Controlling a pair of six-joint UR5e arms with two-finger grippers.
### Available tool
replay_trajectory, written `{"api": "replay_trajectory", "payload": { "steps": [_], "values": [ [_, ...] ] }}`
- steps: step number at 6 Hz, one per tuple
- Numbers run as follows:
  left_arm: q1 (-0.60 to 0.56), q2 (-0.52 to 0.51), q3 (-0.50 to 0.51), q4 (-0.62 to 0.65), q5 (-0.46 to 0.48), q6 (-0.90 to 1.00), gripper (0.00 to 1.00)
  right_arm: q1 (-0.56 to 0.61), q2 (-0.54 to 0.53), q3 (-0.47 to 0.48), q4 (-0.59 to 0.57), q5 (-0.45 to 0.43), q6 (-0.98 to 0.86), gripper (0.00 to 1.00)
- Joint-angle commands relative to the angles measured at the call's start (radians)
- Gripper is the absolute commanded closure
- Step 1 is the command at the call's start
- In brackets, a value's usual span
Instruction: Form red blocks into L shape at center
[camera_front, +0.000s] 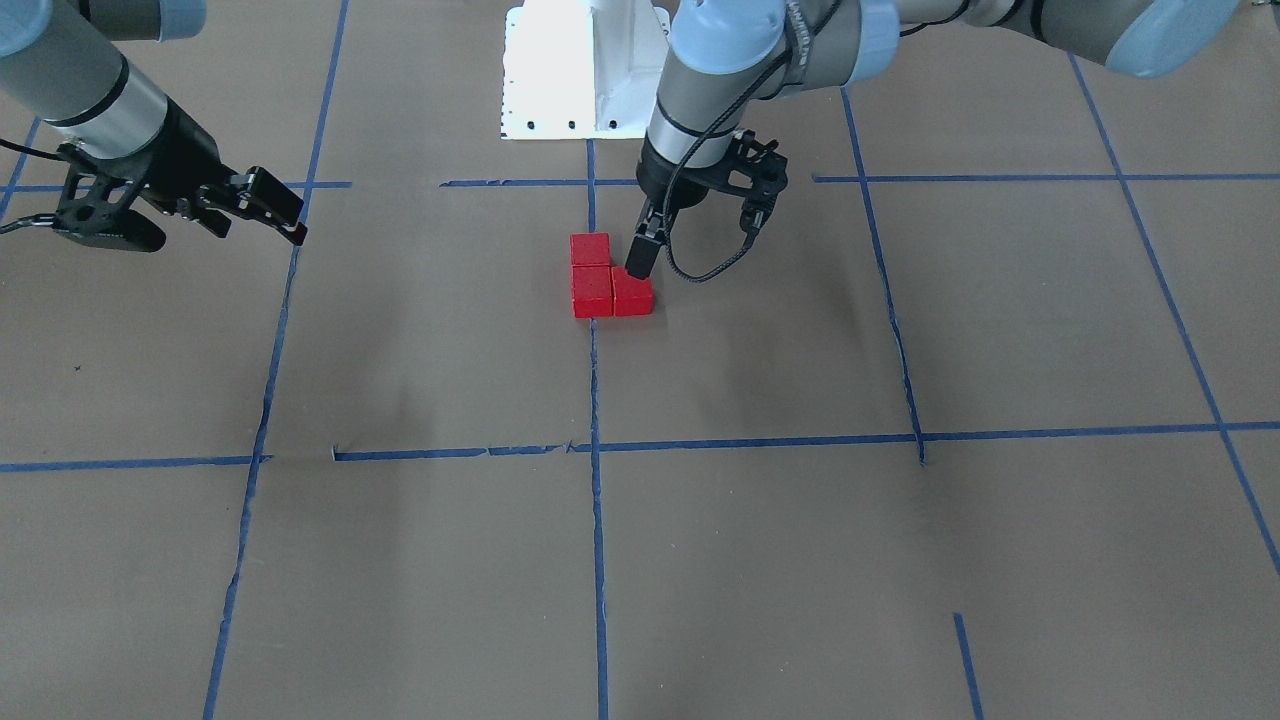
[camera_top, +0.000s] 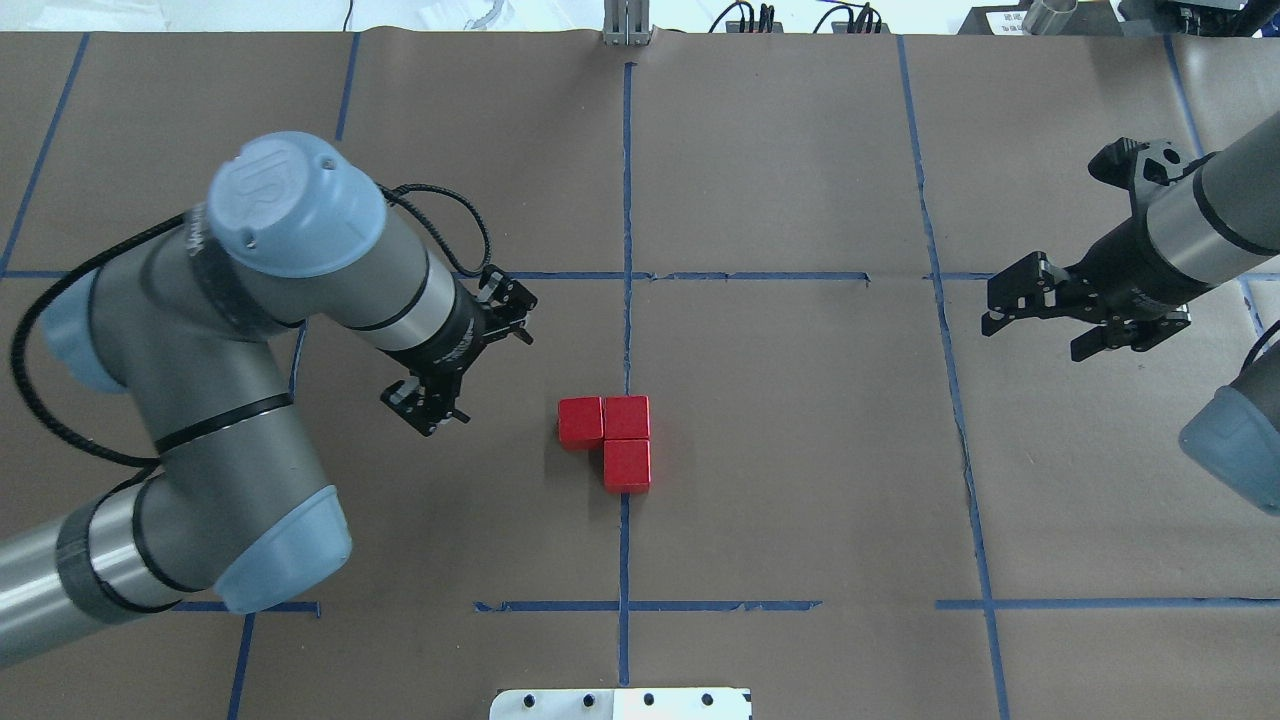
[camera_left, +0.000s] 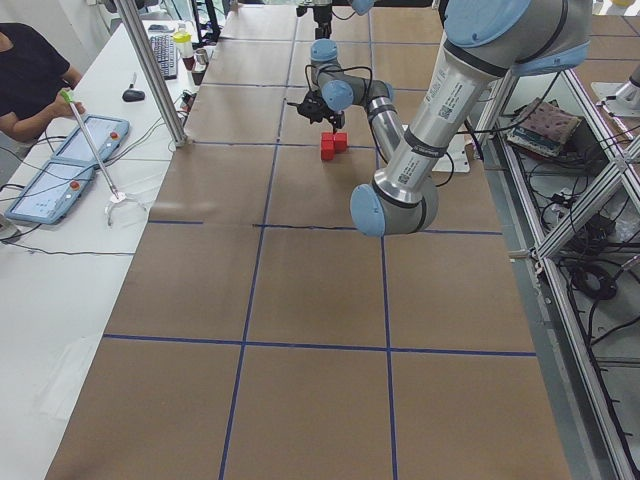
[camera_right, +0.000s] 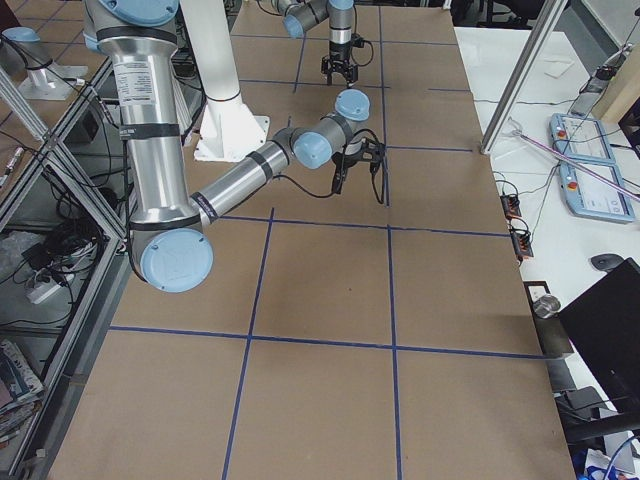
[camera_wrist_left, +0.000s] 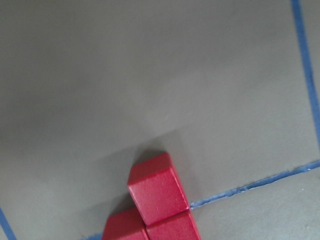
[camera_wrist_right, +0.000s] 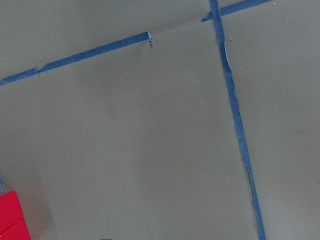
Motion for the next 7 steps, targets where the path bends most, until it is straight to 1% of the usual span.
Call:
{"api": "replay_trajectory", "payload": {
  "steps": [1,2,3,4,5,6,7],
  "values": [
    [-0.113,0.161,-0.110,-0.001,-0.026,0.491,0.00,0.058,-0.094,-0.010,0.007,0.002,-0.125,0.00],
    [-0.240,0.213,-0.098,-0.001,-0.137,0.747,0.00,0.114,-0.117,-0.018,0.001,0.002,-0.175,0.00],
    [-0.333,0.261,-0.083,0.005,-0.173,0.895,0.00,0.178,-0.145,-0.021,-0.002,0.004,-0.227,0.00],
    [-0.391,0.316,-0.079,0.008,-0.175,1.047,0.00,0.237,-0.175,-0.022,-0.001,0.004,-0.283,0.00],
    [-0.436,0.351,-0.078,0.008,-0.220,1.125,0.00,0.287,-0.185,-0.027,-0.004,0.007,-0.336,0.00],
    [-0.468,0.390,-0.078,-0.002,-0.239,1.145,0.00,0.323,-0.185,-0.045,-0.002,0.013,-0.372,0.00],
    [-0.476,0.405,-0.066,0.010,-0.236,1.277,0.00,0.354,-0.193,-0.070,-0.002,0.022,-0.421,0.00]
  ]
}}
